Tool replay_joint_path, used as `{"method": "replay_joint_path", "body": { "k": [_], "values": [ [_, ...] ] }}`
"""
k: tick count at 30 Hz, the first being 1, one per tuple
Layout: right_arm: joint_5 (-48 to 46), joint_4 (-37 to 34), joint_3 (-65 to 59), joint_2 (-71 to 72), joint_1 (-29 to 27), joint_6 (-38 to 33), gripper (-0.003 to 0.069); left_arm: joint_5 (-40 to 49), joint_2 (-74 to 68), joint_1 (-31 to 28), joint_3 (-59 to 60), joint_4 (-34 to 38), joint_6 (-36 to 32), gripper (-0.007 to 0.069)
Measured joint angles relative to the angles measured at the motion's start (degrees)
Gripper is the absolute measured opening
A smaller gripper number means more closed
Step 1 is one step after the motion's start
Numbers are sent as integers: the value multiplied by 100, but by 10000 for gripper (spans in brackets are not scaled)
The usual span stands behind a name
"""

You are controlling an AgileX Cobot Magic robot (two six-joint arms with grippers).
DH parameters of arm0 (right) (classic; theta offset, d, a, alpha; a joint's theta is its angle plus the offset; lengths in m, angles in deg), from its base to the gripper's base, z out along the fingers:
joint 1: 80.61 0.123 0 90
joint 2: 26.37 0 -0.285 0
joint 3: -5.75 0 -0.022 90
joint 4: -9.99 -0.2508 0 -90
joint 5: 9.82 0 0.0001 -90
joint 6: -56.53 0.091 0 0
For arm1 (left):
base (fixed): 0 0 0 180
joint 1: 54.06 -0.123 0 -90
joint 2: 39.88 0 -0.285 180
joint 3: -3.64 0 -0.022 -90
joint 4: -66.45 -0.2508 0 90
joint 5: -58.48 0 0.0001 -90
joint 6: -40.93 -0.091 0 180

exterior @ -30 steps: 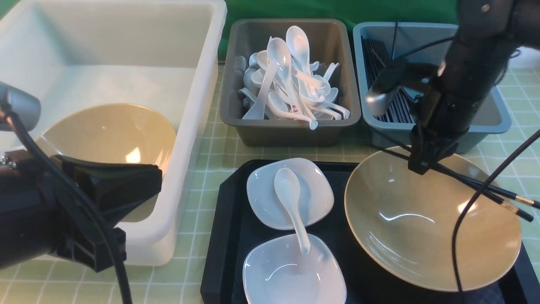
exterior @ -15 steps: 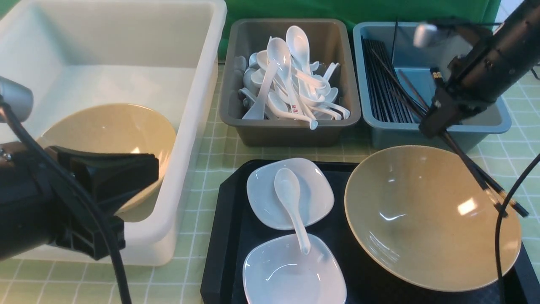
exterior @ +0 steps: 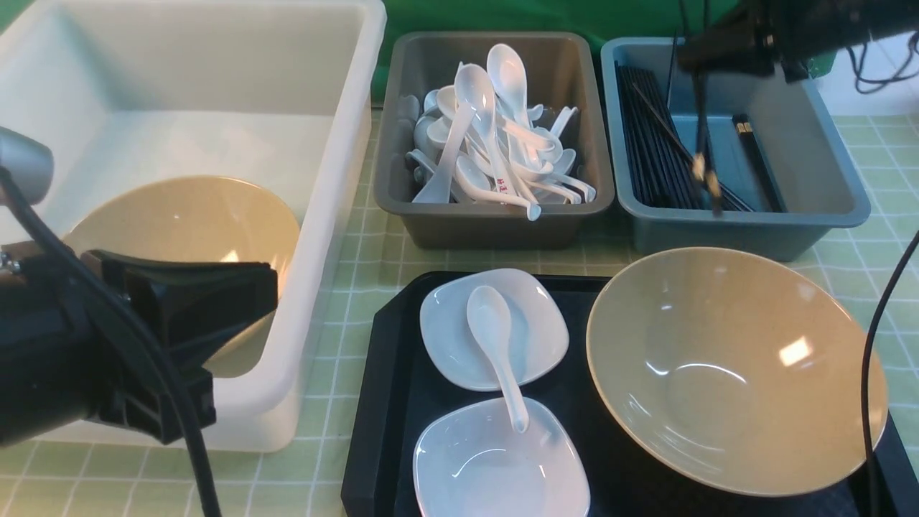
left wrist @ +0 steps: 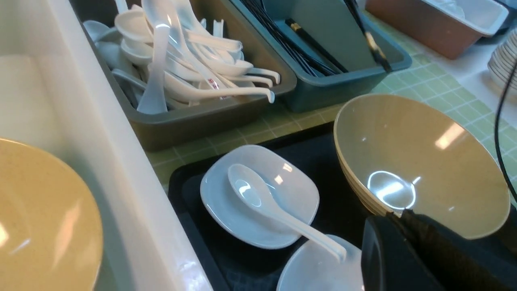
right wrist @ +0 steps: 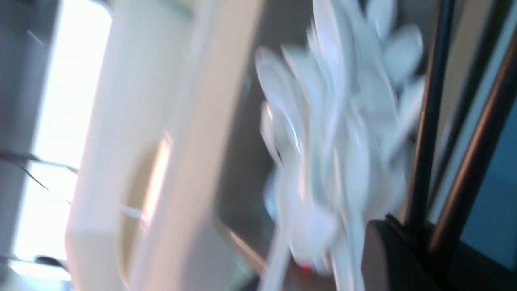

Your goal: On green table put chopsticks spoon bowls plates into blue grey white boxes.

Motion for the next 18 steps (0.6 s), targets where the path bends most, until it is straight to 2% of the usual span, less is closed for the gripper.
{"method": "replay_joint_path", "body": {
  "k": [3,9,15,16,18],
  "values": [
    [7,-243,814,-613,-61,278,55,31,0,0,0,16,0,-1],
    [12,-126,1500,-1229,-63,156,57,57,0,0,0,117,5,-1],
    [8,1312,1557,-1269,24,534,104,57,0,0,0,150,11,-1],
    [8,1686,1557,-1276,52,585,144,57,0,0,0,150,11,-1],
    [8,1889,1557,-1276,58,608,211,57,0,0,0,150,11,-1]
  ]
}}
